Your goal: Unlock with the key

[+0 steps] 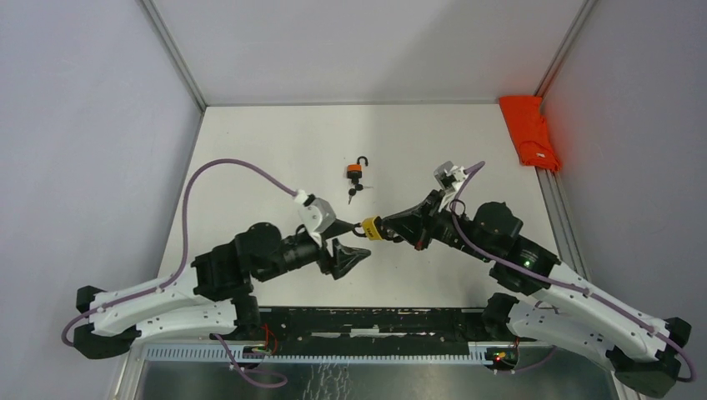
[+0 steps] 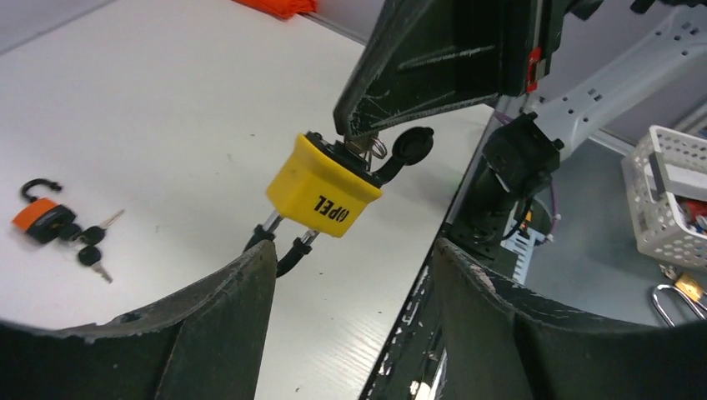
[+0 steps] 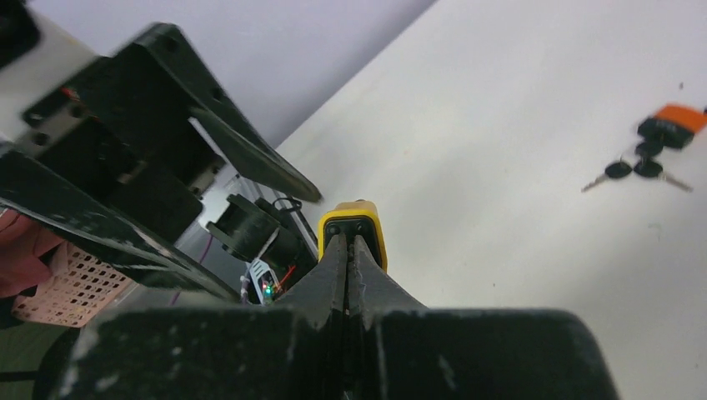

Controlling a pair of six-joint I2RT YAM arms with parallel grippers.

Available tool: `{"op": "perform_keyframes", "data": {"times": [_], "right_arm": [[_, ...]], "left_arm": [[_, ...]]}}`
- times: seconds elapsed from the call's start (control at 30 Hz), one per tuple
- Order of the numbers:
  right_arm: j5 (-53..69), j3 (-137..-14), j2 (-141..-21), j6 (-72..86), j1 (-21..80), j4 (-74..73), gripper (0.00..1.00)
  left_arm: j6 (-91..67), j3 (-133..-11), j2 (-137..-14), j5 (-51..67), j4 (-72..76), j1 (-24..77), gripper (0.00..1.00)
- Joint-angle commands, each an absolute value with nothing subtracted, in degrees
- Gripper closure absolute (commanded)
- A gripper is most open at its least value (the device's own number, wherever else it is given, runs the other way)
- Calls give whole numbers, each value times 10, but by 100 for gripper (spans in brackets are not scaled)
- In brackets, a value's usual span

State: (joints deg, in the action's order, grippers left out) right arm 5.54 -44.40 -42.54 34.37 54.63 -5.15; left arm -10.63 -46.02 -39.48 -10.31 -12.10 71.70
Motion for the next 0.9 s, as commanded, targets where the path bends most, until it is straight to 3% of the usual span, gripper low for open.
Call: {"op": "perform_keyframes", "data": {"times": [0.0, 0.37, 0.87], "right_arm": [[82, -500, -401, 289, 545, -20, 100], [109, -542, -363, 233, 545, -74, 100], [172, -529, -361, 273, 545, 16, 100]], "left_arm": [[-81, -516, -430, -58, -126, 714, 25], [-57, -578, -400, -145, -199, 713, 11], [-49, -535, -446, -49, -150, 713, 1]]}}
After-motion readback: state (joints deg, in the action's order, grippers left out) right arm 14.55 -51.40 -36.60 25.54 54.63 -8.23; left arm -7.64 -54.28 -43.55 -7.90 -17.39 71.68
